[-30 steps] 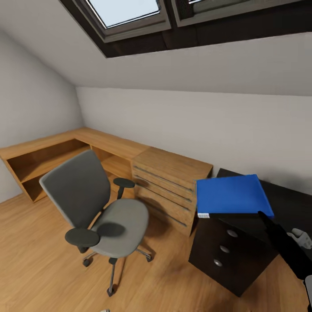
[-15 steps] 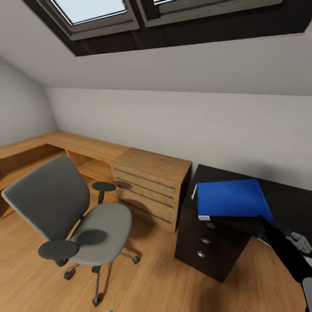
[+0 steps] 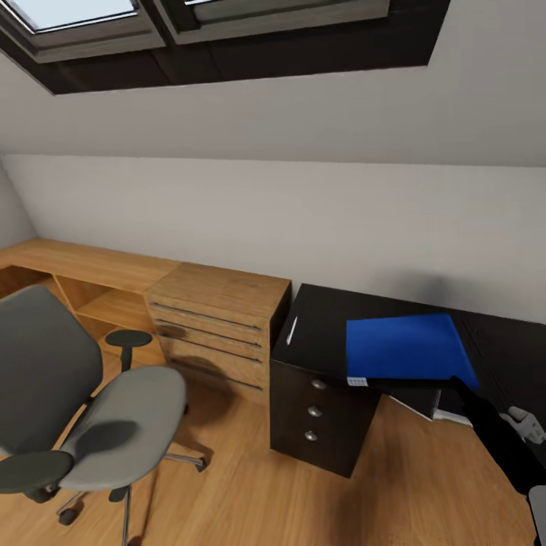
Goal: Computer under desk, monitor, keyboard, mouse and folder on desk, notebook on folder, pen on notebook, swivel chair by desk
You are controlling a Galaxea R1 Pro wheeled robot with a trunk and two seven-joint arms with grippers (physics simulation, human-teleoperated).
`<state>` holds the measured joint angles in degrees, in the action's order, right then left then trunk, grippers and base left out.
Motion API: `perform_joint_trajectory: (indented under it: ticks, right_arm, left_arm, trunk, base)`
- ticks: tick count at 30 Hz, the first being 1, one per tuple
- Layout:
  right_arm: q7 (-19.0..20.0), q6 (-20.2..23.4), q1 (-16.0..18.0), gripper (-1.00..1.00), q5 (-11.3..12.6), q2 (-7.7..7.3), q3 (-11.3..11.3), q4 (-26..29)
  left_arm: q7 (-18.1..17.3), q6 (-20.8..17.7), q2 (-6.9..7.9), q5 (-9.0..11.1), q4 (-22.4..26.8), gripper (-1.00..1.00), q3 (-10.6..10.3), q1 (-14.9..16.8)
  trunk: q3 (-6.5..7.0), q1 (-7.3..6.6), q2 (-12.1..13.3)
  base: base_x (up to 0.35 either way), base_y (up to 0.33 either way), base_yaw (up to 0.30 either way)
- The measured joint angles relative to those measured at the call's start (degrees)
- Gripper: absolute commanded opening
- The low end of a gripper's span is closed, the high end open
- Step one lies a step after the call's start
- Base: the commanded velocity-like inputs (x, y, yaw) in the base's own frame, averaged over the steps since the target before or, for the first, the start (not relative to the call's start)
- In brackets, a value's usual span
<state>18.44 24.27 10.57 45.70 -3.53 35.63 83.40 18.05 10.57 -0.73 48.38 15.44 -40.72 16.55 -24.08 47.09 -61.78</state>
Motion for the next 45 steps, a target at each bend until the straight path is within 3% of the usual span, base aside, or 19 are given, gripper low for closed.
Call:
perform_joint_trajectory:
  ticks: [38, 45]
  right_arm:
    - [0.00, -1.29, 0.02, -1.00, -0.12, -0.13, -0.06, -0.81]
    - [0.75, -1.22, 0.01, -1.00, 0.40, 0.11, -0.10, -0.06]
  left_arm:
    - [0.00, 0.08, 0.00, 0.01, 0.00, 1.00, -0.01, 0.00]
    - [0.01, 0.09, 0.01, 0.01, 0.01, 1.00, -0.01, -0.01]
  trunk:
    - [0.00, 0.00, 0.00]
    - [0.00, 0.00, 0.00]
  base:
    - [0.000, 0.000, -0.299]
    - [0.000, 0.000, -0.109]
